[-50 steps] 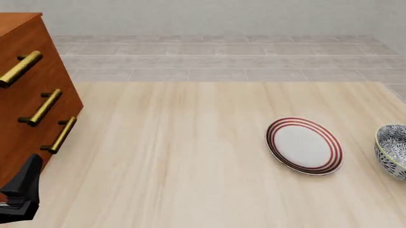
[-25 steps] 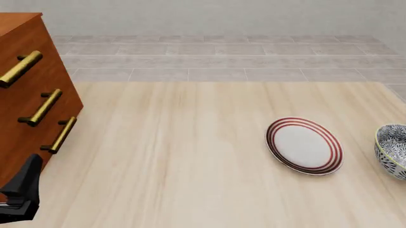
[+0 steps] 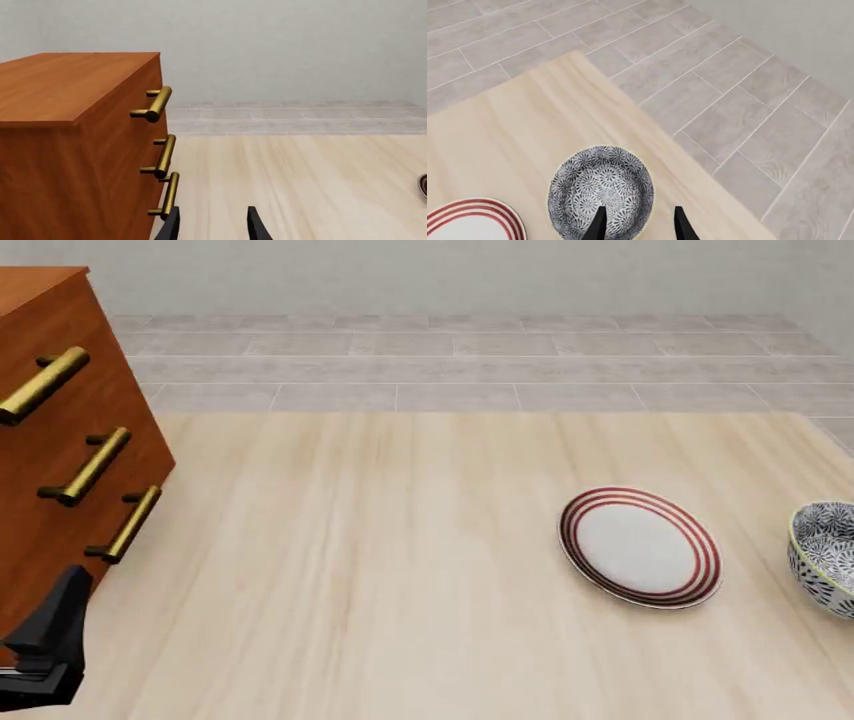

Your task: Put the bowl on top of the cabinet.

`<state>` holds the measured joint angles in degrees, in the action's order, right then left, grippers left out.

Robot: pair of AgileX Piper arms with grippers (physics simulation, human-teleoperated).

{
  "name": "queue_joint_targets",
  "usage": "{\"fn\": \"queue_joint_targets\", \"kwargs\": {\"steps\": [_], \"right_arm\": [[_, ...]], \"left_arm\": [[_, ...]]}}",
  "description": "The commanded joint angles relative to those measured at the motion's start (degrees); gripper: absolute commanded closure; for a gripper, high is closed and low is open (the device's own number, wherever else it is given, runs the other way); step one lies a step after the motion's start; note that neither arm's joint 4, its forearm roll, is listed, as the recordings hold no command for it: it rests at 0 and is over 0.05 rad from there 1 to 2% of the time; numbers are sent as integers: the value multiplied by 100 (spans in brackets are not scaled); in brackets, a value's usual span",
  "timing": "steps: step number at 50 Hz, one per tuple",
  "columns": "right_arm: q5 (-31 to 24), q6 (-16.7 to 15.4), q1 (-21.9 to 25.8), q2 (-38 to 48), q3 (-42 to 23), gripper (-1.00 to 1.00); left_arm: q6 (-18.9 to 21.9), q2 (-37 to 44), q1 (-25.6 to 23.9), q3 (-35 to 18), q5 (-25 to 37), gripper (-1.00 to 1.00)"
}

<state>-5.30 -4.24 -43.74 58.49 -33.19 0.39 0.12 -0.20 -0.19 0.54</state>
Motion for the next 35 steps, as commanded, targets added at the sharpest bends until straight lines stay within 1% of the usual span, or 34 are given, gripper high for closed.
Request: {"fn": "queue_joint_targets", "kwargs": {"steps": [1,3,5,13,14,22,35], "right_arm": [[322,152,-62,538,-41,-100],[437,141,-120,690,-45,-100],[472,214,-74,761,-45,-100],[628,186,-57,1011,-68,-100],[649,145,-80,1042,-73,-100],[752,128,-201,1277,-140,-100],[1153,42,-480,1866,-110,-100]], "left_arm": [[-3,-2,-5,3,7,-100],[-3,-2,-7,3,8,-100],[-4,-3,-7,2,8,-100],[-5,-1,-8,2,9,-100],[-5,-2,-9,2,10,-100],[-9,3,-9,1,9,-100],[-10,7,-8,-1,8,-100]]}}
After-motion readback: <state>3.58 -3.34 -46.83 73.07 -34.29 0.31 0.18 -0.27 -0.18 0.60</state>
